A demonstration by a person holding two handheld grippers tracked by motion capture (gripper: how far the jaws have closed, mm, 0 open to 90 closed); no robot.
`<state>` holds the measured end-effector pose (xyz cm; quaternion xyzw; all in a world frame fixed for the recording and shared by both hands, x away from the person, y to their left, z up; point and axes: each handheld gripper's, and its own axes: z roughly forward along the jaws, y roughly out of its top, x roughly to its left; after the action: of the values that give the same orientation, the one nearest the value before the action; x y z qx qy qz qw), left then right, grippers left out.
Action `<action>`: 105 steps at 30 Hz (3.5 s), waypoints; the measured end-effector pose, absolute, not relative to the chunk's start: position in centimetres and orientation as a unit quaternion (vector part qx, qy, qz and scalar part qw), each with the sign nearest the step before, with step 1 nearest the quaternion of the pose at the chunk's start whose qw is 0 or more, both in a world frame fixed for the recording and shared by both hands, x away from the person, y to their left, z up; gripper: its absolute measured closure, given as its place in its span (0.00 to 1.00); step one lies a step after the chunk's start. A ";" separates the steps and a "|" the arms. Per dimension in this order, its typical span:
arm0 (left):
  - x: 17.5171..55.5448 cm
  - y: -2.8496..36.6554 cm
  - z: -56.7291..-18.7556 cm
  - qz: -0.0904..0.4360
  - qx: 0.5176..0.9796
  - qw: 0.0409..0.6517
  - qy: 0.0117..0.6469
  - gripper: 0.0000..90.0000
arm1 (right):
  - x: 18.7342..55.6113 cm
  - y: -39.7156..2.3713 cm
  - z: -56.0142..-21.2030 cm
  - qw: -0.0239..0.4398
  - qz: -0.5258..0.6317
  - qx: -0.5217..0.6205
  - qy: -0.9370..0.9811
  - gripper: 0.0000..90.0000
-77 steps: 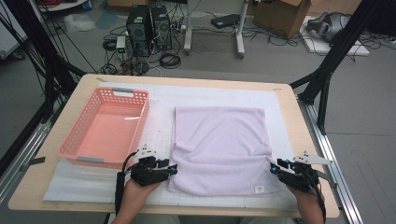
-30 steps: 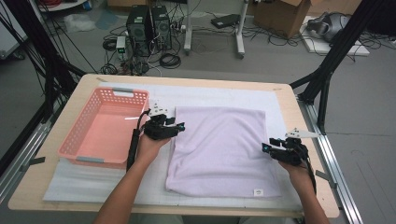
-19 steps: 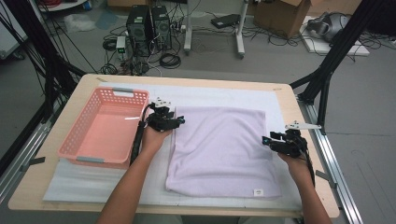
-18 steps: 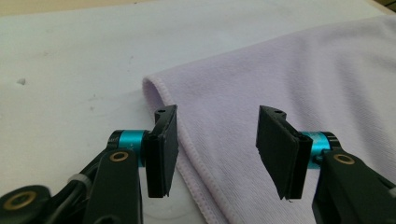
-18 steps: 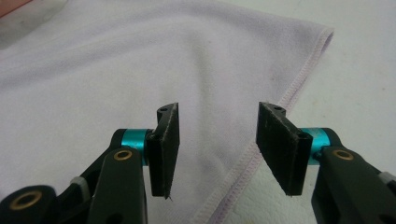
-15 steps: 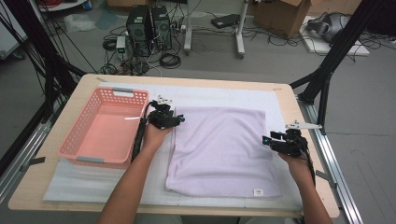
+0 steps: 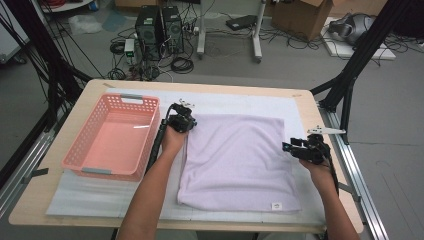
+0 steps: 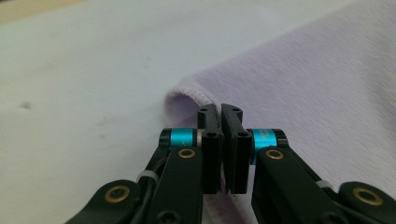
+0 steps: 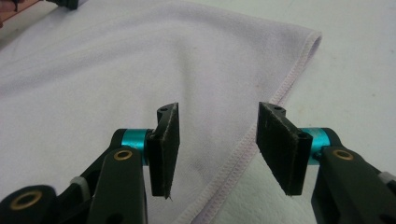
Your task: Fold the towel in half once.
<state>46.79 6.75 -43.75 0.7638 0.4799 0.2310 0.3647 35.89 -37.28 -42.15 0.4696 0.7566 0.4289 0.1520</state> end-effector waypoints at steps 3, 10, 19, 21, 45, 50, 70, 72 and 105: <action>47.4 8.1 -43.1 0.233 0.729 0.388 0.513 0.96 | 36.2 -37.3 -42.4 0.152 0.429 0.473 0.754 0.55; 47.8 8.1 -44.3 0.197 0.737 0.387 0.518 0.65 | 37.8 -37.5 -42.9 0.166 0.419 0.495 0.742 0.55; 47.9 7.9 -44.8 0.193 0.739 0.388 0.516 0.71 | 43.0 -36.9 -43.5 0.177 0.385 0.533 0.732 0.55; 47.9 7.8 -44.8 0.180 0.739 0.397 0.513 0.90 | 44.1 -36.3 -44.2 0.173 0.369 0.535 0.740 0.56; 45.8 7.9 -43.7 0.157 0.735 0.429 0.501 0.56 | 43.5 -36.1 -43.7 0.162 0.371 0.511 0.758 0.59; 44.4 7.3 -44.3 0.198 0.758 0.386 0.487 0.98 | 42.4 -35.6 -44.2 0.188 0.346 0.491 0.777 0.93; 40.6 8.1 -44.1 0.174 0.724 0.456 0.487 0.53 | 38.0 -35.0 -40.3 0.191 0.400 0.458 0.770 0.67; 39.8 8.1 -43.9 0.161 0.736 0.451 0.478 0.55 | 36.6 -34.9 -40.3 0.189 0.391 0.444 0.784 0.68; 20.6 10.1 -45.7 0.107 0.779 0.462 0.410 0.72 | 18.4 -34.6 -44.7 0.185 0.368 0.419 0.809 0.96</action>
<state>20.63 10.11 -45.65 0.7792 0.4096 0.1074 0.4621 18.41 -34.63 -44.66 0.4194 0.8088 0.3684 0.1850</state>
